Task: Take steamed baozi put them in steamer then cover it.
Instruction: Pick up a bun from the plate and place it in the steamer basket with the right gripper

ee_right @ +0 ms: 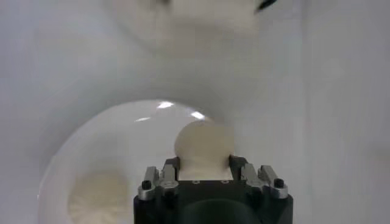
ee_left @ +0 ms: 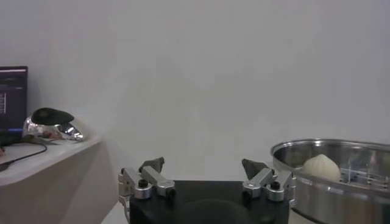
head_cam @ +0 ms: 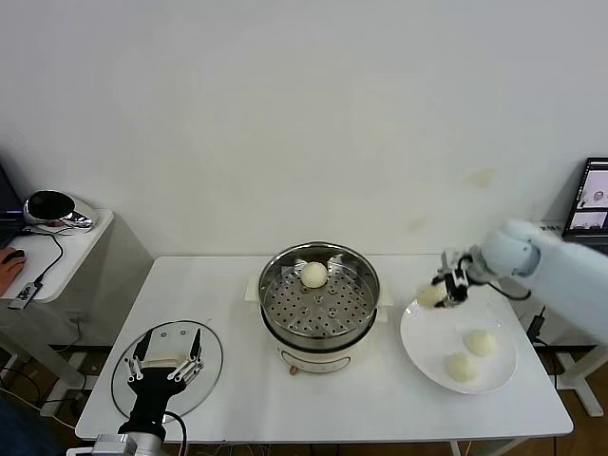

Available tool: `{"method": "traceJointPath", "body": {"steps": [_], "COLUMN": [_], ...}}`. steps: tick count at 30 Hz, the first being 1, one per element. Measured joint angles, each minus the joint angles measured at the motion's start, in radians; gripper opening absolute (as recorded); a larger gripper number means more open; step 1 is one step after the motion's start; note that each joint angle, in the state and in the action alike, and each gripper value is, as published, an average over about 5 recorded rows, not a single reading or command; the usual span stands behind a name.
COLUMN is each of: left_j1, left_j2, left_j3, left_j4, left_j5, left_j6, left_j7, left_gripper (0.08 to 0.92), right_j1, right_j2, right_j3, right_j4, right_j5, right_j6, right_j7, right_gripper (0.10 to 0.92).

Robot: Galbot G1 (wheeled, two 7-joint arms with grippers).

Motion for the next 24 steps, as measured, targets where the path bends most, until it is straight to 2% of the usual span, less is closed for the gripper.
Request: {"method": "traceJointPath", "body": {"steps": [13,24], "left_j1": [-0.006,-0.021], "left_j2": [-0.001,-0.012], "left_j3": [0.0,0.0], "left_j4": [0.001,-0.004], "left_j5": [0.0,-0.002], "left_j6": [0.002,0.007], "left_j7": [-0.001,-0.002], "left_gripper": [0.823,0.823], "right_j1": [0.266,0.243], "right_j2": [0.228,0.464], "right_j3": [-0.198,-0.266], "right_j4": [0.065,-0.008], "right_j5": [0.328,0.413], "right_j6": [-0.182,-0.257], "right_j7": [0.122,0.169], "right_gripper": [0.535,0.535]}}
